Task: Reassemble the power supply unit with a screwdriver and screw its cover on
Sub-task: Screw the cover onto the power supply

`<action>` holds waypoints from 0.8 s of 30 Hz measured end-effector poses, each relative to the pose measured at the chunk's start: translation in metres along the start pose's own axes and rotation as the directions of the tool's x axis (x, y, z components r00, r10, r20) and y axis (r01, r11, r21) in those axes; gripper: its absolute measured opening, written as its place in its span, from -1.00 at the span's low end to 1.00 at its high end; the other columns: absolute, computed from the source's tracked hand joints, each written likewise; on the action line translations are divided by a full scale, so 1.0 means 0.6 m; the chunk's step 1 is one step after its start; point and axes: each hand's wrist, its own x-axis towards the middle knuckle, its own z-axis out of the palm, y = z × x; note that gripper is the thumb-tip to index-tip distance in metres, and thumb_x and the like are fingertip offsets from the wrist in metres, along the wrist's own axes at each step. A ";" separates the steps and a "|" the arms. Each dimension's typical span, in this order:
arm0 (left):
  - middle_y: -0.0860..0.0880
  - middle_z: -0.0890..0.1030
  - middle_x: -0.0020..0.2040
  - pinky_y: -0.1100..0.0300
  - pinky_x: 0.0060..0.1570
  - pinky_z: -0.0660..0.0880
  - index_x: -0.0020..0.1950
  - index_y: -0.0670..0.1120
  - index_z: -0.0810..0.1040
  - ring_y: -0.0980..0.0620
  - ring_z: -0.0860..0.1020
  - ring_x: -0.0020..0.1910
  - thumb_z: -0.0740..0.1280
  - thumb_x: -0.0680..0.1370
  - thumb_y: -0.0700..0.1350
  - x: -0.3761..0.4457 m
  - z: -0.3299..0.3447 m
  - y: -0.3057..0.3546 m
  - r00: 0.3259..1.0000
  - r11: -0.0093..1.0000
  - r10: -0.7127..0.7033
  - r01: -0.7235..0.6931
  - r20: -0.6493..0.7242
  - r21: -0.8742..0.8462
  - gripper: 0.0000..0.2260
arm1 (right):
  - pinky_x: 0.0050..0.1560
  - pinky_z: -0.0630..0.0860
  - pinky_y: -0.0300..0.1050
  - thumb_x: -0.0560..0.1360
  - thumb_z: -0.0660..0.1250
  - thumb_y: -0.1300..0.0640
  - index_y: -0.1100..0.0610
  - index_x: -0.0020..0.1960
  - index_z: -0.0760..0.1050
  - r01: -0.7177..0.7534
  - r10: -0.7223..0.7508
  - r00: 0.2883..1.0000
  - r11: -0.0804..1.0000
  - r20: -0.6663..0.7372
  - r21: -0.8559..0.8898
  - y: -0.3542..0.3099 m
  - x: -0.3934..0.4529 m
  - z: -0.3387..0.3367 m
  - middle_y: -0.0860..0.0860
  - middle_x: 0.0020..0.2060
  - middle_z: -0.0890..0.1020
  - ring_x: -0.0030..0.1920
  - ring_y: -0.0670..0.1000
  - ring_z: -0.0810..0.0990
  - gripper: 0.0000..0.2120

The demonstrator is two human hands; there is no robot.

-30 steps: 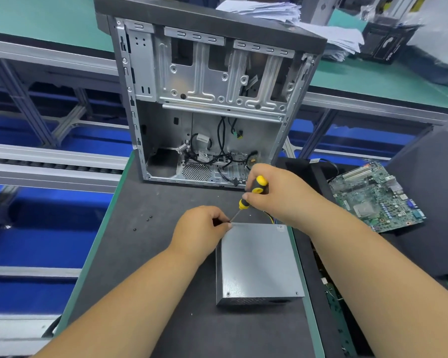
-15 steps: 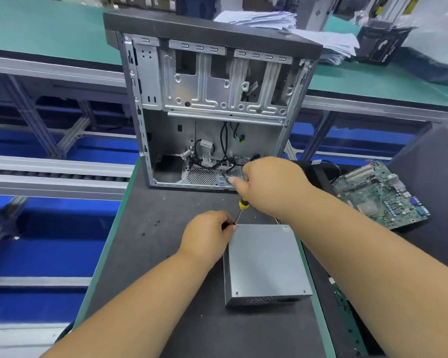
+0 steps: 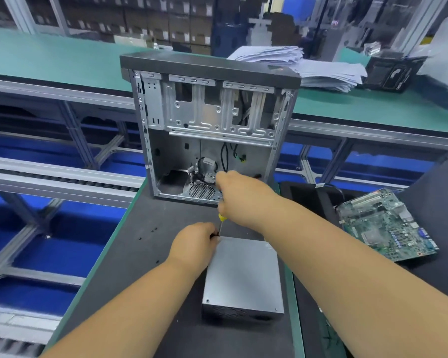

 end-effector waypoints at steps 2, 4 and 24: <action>-0.04 0.61 -0.11 0.12 -0.22 0.42 -0.09 -0.10 0.57 -0.07 0.52 -0.11 0.33 0.57 -0.03 0.001 0.001 0.002 1.000 1.000 -0.019 0.019 -0.011 0.014 -0.85 | -0.34 0.26 -0.06 0.55 0.29 0.20 0.09 0.10 0.35 0.191 -0.194 0.981 0.975 0.018 0.110 0.004 -0.010 0.002 0.01 0.02 0.39 -0.21 0.05 0.40 -0.82; -0.03 0.59 -0.13 0.13 -0.25 0.37 -0.13 -0.08 0.54 -0.04 0.48 -0.16 0.34 0.57 -0.03 0.001 0.002 0.003 0.999 0.999 -0.028 0.028 -0.018 0.029 -0.85 | -0.33 0.22 -0.06 0.58 0.29 0.13 0.09 0.07 0.33 0.269 -0.272 0.962 0.955 0.009 0.125 0.010 -0.020 0.007 0.00 -0.01 0.34 -0.25 -0.01 0.35 -0.85; 0.03 0.62 -0.11 0.19 -0.22 0.33 -0.08 -0.02 0.61 0.04 0.50 -0.16 0.40 0.53 0.01 0.000 0.010 -0.005 0.997 0.996 -0.061 0.058 -0.047 -0.072 -0.89 | -0.41 0.26 -0.12 0.65 0.09 -0.14 0.09 -0.20 0.32 -0.020 -0.002 0.995 0.976 -0.102 -0.216 0.007 -0.003 0.013 -0.01 -0.37 0.33 -0.39 0.05 0.33 -0.63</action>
